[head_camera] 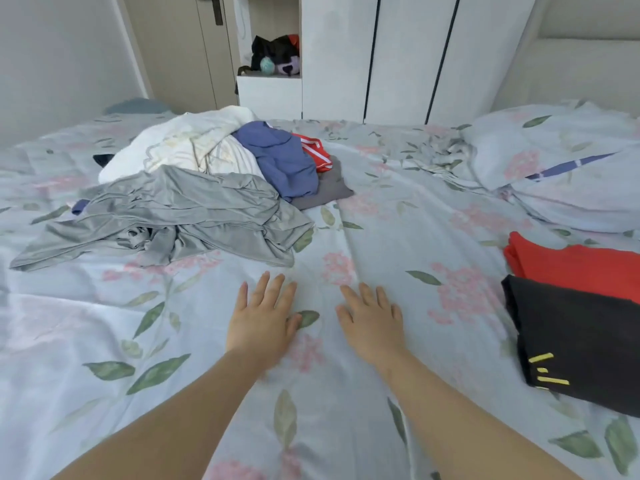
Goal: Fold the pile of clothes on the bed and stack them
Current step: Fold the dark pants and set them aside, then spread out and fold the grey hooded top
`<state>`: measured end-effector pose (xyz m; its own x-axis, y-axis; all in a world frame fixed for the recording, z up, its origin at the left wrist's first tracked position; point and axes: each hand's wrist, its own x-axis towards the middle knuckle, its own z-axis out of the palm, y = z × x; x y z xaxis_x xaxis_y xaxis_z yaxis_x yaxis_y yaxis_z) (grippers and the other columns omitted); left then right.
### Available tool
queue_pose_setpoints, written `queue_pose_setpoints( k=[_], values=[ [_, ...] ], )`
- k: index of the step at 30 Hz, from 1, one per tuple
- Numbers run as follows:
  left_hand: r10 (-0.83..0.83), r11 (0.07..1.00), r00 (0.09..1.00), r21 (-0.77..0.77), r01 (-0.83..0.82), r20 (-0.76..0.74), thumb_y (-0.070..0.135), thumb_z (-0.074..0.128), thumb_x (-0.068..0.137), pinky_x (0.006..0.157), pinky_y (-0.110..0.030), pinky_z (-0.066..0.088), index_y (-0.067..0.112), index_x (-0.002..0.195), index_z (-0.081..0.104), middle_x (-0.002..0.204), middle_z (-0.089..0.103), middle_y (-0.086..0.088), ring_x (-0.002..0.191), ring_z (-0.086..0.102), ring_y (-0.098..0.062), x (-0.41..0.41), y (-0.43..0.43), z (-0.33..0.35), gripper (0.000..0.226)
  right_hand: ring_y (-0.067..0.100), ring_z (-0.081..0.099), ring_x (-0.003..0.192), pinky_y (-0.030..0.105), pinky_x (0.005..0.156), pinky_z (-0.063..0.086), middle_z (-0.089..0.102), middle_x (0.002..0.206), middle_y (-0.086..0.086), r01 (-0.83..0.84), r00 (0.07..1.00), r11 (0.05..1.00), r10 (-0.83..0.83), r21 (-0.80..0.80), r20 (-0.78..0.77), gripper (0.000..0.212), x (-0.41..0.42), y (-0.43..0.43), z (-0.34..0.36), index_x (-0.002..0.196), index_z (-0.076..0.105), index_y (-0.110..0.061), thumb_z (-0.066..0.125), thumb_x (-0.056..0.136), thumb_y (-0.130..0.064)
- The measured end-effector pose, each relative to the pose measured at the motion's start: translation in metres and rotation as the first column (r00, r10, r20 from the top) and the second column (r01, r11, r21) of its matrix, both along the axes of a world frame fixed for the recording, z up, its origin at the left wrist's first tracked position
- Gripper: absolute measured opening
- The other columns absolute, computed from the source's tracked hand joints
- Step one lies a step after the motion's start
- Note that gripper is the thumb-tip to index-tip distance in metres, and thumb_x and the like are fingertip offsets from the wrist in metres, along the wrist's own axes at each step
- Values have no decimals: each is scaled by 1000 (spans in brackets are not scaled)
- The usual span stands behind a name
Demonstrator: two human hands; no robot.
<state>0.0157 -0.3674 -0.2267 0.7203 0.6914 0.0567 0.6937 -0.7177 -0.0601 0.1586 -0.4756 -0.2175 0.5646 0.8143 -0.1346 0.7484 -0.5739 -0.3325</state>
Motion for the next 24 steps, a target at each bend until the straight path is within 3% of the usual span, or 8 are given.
queue_pose_setpoints(
  k=[4,9,14,16,18,19,21,24],
  values=[
    [104,988,990,-122,-92,98,64,-15,68,118,-40,-6,30,151,-1,160,-8,6,146,-14,-16,-11,32,-18,91,23,-3,147,47,116,2,2,160,-5,-34,995,999,37,-32,92,48,-6,39,-18,149,11,-40,19,101,-43],
    [174,977,968,-156,-146,183,63,23,92,118,-42,2,32,151,1,160,-6,6,147,-9,-17,10,80,-22,70,20,-7,147,43,116,-2,0,160,-10,-93,988,996,93,-5,124,44,14,69,-28,146,15,-46,15,102,-42],
    [191,972,965,-175,-159,182,64,28,91,118,-43,3,35,150,2,160,-3,8,147,-7,-16,26,115,-25,71,17,-6,147,41,116,-1,3,159,-13,-81,978,997,78,6,195,45,22,75,-36,146,13,-46,10,101,-44],
    [179,968,971,-205,-145,158,59,25,95,117,-45,3,37,149,15,159,7,9,147,-3,-16,35,129,-24,59,17,-6,147,41,116,-1,3,159,-14,-84,979,996,80,13,188,52,23,76,-36,146,13,-47,2,96,-47],
    [161,967,960,-229,-108,228,46,26,100,115,-44,9,31,137,41,152,30,6,145,13,-17,41,138,-23,42,17,-6,146,40,116,-2,3,159,-14,-82,980,997,78,15,180,56,24,76,-37,145,15,-48,-1,92,-48],
    [157,971,941,-221,-91,301,39,28,101,111,-41,16,24,124,51,142,45,2,140,28,-19,41,140,-24,36,16,-5,146,40,116,-2,4,159,-14,-80,981,996,74,28,181,59,23,75,-38,145,16,-47,-3,89,-49],
    [168,976,894,-201,-90,416,31,32,102,87,-32,29,13,105,55,112,62,-9,113,52,-27,39,135,-22,30,16,0,146,38,115,0,9,158,-13,-77,978,995,63,67,201,67,21,73,-39,144,22,-45,-7,84,-50],
    [193,961,866,-268,-71,461,31,34,102,66,-31,28,8,97,51,92,62,-17,91,56,-34,27,115,-16,29,16,10,144,34,113,6,20,156,-12,-50,973,989,16,141,229,67,20,68,-40,141,33,-39,-5,86,-46]
  ],
)
